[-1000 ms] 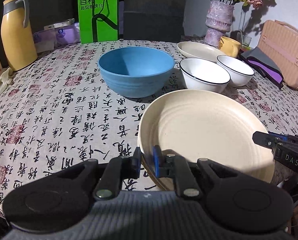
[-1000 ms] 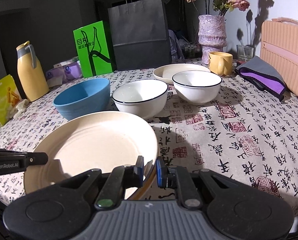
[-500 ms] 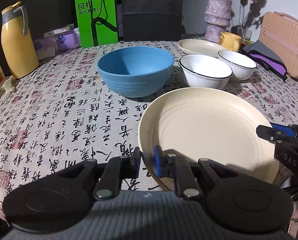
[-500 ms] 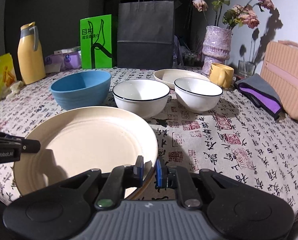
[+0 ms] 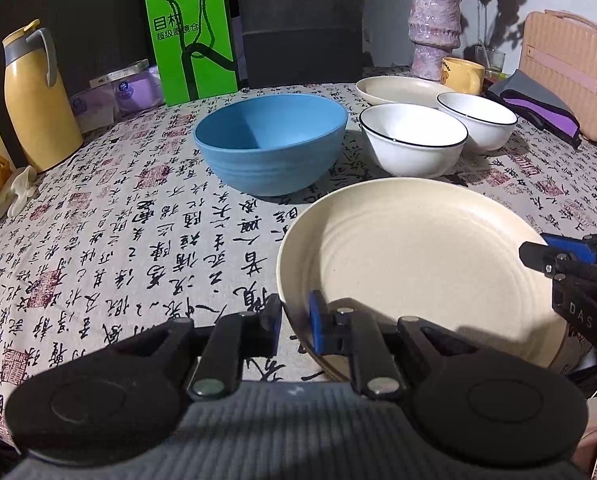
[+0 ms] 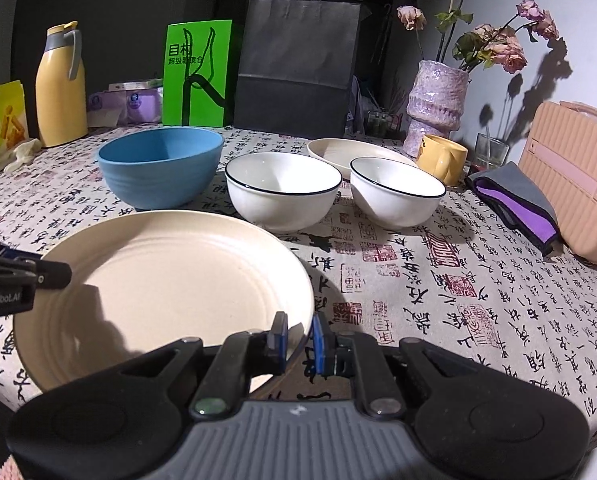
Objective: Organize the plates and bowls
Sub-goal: 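Lower the cream plate in front of the bowls and open both tools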
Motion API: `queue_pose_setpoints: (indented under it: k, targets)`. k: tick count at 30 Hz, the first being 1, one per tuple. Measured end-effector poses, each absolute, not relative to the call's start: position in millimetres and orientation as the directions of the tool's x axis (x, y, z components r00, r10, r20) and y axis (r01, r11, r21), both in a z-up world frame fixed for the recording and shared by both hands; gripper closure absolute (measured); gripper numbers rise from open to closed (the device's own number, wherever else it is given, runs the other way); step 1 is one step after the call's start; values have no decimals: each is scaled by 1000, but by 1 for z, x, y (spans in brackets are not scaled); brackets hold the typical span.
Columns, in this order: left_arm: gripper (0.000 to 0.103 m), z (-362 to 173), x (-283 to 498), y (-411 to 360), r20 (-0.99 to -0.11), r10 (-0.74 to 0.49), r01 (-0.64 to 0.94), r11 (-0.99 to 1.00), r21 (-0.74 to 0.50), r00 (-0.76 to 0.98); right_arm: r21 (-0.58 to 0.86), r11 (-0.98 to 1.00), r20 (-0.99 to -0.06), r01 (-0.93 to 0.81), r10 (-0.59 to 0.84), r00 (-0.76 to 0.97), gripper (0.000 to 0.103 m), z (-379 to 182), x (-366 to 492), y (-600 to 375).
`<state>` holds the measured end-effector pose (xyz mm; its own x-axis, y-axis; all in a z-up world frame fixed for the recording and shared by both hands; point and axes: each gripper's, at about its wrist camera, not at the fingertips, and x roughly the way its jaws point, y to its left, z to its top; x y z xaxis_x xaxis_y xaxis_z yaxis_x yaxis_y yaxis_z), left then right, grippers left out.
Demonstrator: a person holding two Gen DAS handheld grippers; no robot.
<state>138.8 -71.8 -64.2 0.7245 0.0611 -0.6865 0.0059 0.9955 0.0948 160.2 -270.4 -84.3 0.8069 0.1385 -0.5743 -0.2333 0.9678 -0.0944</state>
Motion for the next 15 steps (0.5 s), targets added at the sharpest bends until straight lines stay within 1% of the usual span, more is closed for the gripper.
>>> queue_pose_setpoints:
  k: [7,11,13,14,15]
  targets:
    - [87,-68,135,-77,-664,83,7,991,131,743,-75,968,-571,-238,155,806,87,-86,160,-274]
    - [86,-66,135,-72,-671,61,6,995,96,739,-21,969,-570,-245,190,800,84,-84,162,-280]
    - [81,-64,135,-69,-668,44,6,997,73,743,9,969,-559,-248,211,802,76,-81,161,-283]
    - [70,-62,134,-67,-666,32,8,998,57,745,24,968,-554,-251,222,803,74,-79,161,-286]
    - [52,-60,134,-65,-662,26,5,999,45,749,34,967,-549,-251,228,804,66,-77,161,-287]
